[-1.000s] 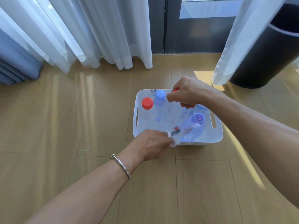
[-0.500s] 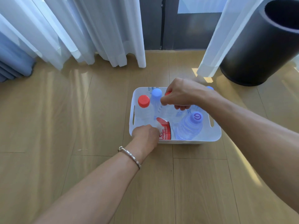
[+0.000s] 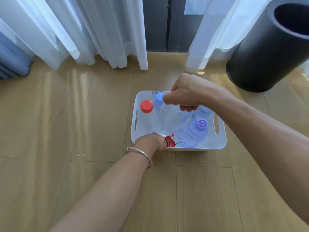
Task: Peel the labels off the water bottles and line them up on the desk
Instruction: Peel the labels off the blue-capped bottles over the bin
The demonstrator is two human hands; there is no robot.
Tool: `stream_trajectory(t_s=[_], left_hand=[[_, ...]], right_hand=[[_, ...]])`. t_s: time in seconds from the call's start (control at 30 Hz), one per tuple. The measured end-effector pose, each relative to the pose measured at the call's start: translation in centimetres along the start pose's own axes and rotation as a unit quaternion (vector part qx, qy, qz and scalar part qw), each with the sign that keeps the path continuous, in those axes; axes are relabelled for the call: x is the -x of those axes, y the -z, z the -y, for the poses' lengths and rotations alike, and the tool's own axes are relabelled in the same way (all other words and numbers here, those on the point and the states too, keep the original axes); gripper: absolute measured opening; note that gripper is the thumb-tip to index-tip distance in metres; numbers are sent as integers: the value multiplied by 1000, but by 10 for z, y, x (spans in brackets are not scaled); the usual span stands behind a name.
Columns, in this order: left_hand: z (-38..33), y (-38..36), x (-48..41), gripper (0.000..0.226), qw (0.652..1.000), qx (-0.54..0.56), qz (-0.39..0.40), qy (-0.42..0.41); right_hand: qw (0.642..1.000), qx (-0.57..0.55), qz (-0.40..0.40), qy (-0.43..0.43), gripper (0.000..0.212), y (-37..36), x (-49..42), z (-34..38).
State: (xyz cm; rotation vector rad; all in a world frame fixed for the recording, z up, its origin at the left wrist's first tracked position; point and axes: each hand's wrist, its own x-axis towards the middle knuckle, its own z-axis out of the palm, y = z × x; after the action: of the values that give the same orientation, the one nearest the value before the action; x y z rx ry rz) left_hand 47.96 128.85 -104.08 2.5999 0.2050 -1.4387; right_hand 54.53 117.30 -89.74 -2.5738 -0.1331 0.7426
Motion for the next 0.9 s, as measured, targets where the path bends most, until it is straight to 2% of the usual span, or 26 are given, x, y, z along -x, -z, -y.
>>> stream_trajectory(t_s=[0.3,0.43,0.5,0.57,0.73,0.9], left_hand=[[-3,-8,-10,48,1000,14,3,-2],[-2,-2,5,51,1000,7,-8,28],[-3,-1,10,41,999,3,20,35],[-2,-2,5,52,999,0,44,17],[3,5,3,34,996,23,-87,12],[8,2,3,30,991,9,-133,19]], right_hand=[[999,-3,-28,-24,24,16,5,4],[999,13,-27,-23,26,20,8,5],[999,16,-49,-19,24,32,11,8],[997,17,-73,-6,22,42,14,11],[998,36,-44,-8,28,21,9,6],[998,59,-13,-15,31,-1,3,-1]])
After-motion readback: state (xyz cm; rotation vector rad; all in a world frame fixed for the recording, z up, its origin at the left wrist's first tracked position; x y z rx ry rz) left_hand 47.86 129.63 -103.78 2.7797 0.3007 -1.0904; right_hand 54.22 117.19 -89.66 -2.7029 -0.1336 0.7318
